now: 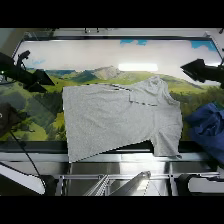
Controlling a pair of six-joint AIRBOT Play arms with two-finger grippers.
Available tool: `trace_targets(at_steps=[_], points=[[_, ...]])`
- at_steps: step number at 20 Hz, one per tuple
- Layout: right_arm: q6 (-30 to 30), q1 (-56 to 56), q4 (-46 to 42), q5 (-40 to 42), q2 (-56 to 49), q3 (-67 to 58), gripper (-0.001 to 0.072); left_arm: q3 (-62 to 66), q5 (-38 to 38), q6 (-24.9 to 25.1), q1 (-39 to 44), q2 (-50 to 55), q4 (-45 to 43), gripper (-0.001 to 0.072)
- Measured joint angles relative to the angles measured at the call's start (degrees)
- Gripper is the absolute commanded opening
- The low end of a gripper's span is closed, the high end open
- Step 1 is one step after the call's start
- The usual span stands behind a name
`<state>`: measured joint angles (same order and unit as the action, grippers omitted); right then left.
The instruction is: Fold the shirts.
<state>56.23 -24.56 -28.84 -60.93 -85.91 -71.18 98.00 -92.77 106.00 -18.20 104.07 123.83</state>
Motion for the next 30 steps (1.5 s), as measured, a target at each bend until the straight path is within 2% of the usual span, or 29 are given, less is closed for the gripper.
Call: trace_targets(at_steps=[3, 4, 5, 8, 9, 10, 11, 15, 18, 24, 30], points=[[1.99, -3.13, -6.10, -2.69, 5.84, 10.91, 0.0356, -23.23, 0.66, -0.35, -0.33, -11.26, 1.44, 0.0637], [2.36, -3.63, -7.26, -2.64, 7.65, 14.73, 0.0420, -31.43, 1.51, -0.61, -0.37, -15.32, 2.10, 0.0637], [2.58, -4.04, -8.13, -2.21, 9.46, 18.53, 0.0435, -38.56, 2.47, -0.92, -0.42, -18.93, 2.45, 0.0637], [4.09, -4.52, -9.42, -0.76, 13.00, 26.18, 0.0430, -57.02, 5.75, -3.23, -0.46, -28.41, 3.19, 0.0637], [5.07, -4.59, -9.75, -0.74, 13.73, 27.98, 0.0407, -61.83, 6.60, -3.61, -0.46, -31.04, 3.39, 0.0637], [6.08, -4.70, -10.19, -0.79, 14.19, 29.29, 0.0342, -65.46, 7.37, -4.04, -0.46, -33.22, 3.63, 0.0637], [7.54, -5.05, -11.15, -0.81, 14.53, 30.38, 0.0344, -68.61, 8.13, -4.33, -0.46, -35.45, 3.72, 0.0637], [14.56, -9.46, -20.70, -0.76, 15.17, 32.54, 0.0344, -74.82, 9.60, -4.92, -0.46, -42.38, 3.87, 0.0636], [17.16, -15.17, -25.81, -0.24, 15.32, 33.18, 0.0345, -76.22, 10.01, -5.07, -0.46, -45.44, 3.96, 0.0636], [16.55, -19.85, -26.51, 1.22, 15.34, 33.55, 0.0344, -76.96, 12.63, -5.62, -0.46, -47.04, 3.80, 0.0635], [15.47, -20.31, -25.33, 1.40, 15.34, 33.62, 0.0344, -77.02, 14.21, -9.31, -0.46, -46.38, -0.50, 0.0635]])
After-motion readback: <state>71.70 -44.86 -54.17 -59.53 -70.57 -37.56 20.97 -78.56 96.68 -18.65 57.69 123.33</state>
